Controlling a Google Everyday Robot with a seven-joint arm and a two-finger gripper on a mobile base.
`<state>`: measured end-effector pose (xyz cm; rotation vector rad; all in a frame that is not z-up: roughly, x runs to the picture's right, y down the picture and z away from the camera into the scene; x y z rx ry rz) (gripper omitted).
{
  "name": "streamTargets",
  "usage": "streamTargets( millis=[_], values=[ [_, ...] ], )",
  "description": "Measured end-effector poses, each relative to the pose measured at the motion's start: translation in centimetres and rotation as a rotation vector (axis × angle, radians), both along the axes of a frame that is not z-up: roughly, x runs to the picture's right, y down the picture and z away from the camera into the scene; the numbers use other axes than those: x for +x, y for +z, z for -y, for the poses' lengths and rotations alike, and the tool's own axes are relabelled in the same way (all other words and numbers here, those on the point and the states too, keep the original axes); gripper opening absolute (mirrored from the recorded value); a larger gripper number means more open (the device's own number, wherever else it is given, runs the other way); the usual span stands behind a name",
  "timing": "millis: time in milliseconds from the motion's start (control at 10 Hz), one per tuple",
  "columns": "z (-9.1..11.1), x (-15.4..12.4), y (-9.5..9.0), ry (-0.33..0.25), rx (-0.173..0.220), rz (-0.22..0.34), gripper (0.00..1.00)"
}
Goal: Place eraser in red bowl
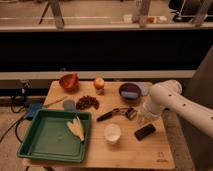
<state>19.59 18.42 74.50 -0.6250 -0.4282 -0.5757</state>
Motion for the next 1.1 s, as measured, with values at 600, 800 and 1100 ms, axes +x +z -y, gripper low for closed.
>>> streamTargets(
  millis=[600,800,1100],
  values=[
    [-6.4,4.4,4.3,0.192,-0.101,-0.219,0.80],
    [-7.4,4.7,4.9,0.212,-0.085,-0.228,0.80],
    [-7.1,4.7,4.8,0.208,-0.081,-0.227,0.80]
  ],
)
